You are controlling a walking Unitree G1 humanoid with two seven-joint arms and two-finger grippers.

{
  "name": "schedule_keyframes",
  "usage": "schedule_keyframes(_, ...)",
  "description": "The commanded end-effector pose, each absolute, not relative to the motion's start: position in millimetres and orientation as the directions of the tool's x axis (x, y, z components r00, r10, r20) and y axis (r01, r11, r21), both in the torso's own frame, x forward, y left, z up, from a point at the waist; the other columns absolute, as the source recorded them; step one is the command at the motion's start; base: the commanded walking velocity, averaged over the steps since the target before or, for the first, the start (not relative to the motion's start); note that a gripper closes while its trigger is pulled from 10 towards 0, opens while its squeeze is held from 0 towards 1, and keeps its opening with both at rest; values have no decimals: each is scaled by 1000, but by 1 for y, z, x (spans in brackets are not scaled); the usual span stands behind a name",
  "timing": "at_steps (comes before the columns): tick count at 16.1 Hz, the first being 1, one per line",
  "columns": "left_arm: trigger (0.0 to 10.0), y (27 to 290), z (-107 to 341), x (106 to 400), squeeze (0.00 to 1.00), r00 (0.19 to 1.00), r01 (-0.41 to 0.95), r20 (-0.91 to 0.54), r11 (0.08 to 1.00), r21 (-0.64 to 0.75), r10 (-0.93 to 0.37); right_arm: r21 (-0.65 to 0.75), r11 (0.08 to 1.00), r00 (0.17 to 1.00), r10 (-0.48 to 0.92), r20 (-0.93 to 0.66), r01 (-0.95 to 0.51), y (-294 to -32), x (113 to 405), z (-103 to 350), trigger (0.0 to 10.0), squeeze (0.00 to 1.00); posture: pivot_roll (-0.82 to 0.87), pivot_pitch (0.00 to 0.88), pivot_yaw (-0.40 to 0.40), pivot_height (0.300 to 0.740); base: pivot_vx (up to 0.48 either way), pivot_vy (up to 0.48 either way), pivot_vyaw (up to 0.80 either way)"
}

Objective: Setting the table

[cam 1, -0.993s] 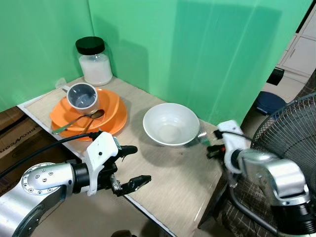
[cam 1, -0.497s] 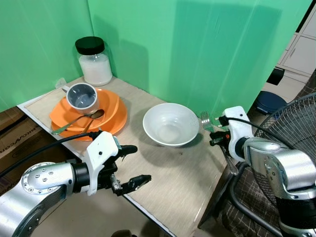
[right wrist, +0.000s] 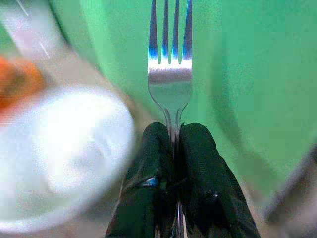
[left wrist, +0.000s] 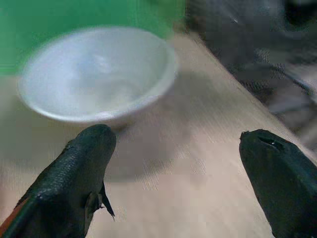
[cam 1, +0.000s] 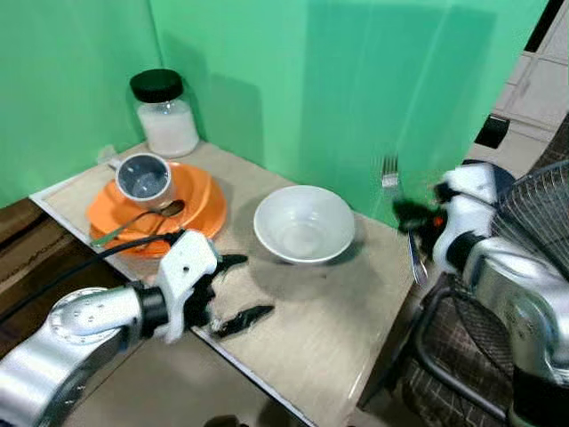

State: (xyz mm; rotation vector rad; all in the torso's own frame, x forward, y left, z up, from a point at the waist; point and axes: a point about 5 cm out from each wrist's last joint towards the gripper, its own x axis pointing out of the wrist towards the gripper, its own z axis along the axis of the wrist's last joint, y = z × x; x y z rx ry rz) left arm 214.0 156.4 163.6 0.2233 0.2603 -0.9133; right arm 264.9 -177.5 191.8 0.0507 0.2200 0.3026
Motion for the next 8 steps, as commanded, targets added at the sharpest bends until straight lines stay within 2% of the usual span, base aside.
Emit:
schedule_keyframes(1, 10000, 165, 167, 225, 365, 720, 689, -263, 705, 169, -642, 56, 945, 941, 326, -92, -322, -175, 259, 207, 10000, 0, 62, 0, 40, 740, 0, 0, 0)
schedule_keyframes(2, 10000, 169, 169, 228, 357, 803, 592, -207, 789, 166, -559, 63, 937, 938, 345, -39, -342, -169, 252, 209, 10000, 0, 62, 0, 39, 740, 0, 0, 0)
schedule_keyframes(4, 10000, 171, 169, 223, 357, 856, 514, -161, 843, 159, -491, 69, 909, 911, 411, 17, -411, -155, 241, 209, 10000, 0, 65, 0, 32, 740, 0, 0, 0)
schedule_keyframes(8, 10000, 164, 156, 219, 357, 916, 394, -153, 901, 179, -370, 112, 873, 880, 467, 89, -475, -140, 229, 199, 10000, 0, 77, 0, 15, 740, 0, 0, -800)
